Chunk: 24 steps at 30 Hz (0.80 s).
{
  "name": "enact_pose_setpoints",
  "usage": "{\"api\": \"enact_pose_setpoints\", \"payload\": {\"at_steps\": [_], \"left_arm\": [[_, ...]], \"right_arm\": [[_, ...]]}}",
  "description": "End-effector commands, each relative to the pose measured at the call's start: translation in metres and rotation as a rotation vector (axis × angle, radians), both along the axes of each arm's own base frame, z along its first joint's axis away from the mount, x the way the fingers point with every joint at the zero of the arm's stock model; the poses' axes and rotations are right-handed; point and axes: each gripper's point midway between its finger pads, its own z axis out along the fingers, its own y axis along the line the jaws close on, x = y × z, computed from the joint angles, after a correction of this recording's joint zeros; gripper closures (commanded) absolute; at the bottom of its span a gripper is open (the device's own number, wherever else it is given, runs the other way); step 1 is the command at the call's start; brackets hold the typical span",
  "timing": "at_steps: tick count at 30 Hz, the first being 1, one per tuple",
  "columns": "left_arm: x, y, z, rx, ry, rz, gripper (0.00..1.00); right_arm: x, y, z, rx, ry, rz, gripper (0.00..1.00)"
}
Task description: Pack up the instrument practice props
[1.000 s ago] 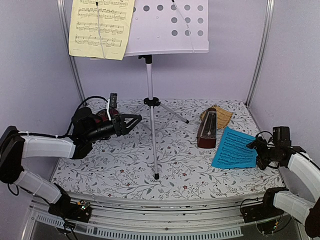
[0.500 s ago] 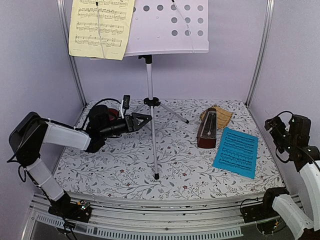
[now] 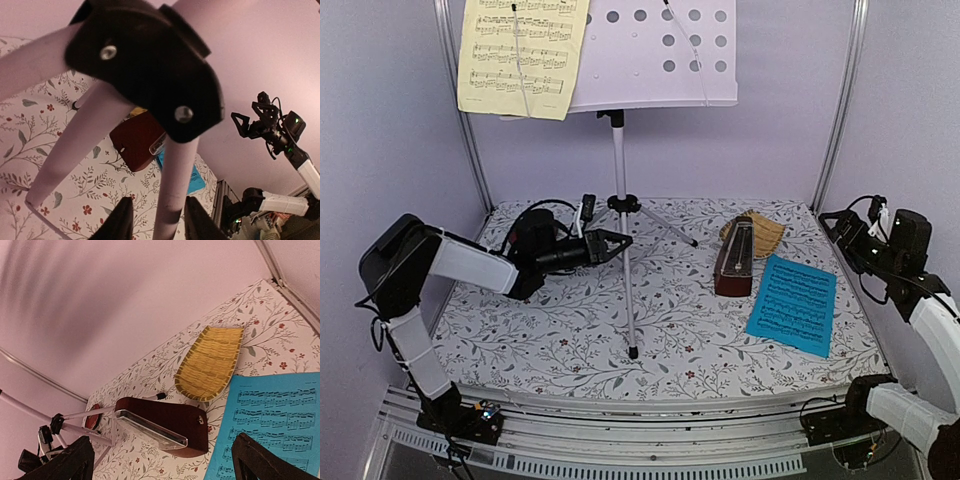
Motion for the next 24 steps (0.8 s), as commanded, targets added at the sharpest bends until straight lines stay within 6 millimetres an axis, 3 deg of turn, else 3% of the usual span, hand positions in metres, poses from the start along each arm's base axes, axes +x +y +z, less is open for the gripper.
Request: {"api": "enact_pose_setpoints", "payload": {"at_steps": [1, 10, 24], "left_arm": [[0.001, -0.010, 0.000, 0.004, -0.013, -0.010, 0.70], [0.004, -0.012, 0.000, 0.044, -0.032, 0.069, 1.00], [-0.007, -0.017, 0.008, 0.000, -0.020, 0.385, 1.00]], "right_arm": [[0.003, 0.031, 0.023, -0.015, -0.100, 0.148, 0.03], [0.008, 0.053, 0.024, -0.044, -0.105, 0.219, 0.03], [0.015, 0.096, 0.035, -0.132, -0.147, 0.289, 0.04]]}}
